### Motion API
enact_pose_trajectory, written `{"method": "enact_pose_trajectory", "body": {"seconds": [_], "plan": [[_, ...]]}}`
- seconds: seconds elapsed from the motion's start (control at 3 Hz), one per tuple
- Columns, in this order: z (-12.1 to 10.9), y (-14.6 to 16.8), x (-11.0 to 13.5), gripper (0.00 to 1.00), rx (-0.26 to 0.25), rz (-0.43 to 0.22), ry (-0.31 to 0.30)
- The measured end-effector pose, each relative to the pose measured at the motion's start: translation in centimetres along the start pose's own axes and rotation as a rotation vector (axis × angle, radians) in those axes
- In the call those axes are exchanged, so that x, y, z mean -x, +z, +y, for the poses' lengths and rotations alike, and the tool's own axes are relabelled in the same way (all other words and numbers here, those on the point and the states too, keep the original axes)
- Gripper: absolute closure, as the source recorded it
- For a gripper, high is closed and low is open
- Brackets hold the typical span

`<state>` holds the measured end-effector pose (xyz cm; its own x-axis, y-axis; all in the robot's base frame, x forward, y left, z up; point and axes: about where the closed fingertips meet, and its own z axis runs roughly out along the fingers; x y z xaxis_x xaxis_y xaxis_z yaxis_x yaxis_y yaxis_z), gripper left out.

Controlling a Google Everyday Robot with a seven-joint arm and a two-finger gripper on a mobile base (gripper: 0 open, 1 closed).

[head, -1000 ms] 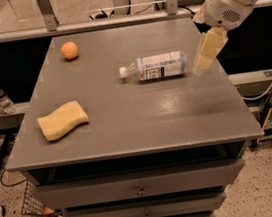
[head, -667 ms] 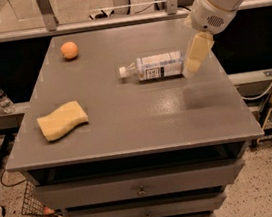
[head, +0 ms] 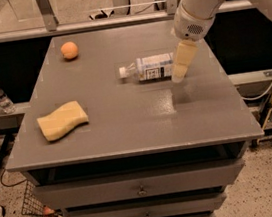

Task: Move blue plastic bottle near sponge

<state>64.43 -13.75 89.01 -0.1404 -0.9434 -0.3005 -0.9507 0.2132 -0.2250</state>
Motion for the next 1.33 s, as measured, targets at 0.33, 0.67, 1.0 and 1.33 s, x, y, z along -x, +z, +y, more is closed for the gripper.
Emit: {"method": "enact_pose_trajectory", "body": {"seconds": [0.33, 0.67, 1.0, 1.33], "plan": [[-0.1, 1.7, 0.6, 0.0, 0.031, 0.017, -0.016], [0.0, 3.1, 1.1, 0.17, 0.056, 0.035, -0.033], [0.4, 4.3, 1.6, 0.39, 0.076, 0.039, -0.051], [0.7, 4.8, 2.3, 0.64, 0.094, 0.023, -0.074]]}}
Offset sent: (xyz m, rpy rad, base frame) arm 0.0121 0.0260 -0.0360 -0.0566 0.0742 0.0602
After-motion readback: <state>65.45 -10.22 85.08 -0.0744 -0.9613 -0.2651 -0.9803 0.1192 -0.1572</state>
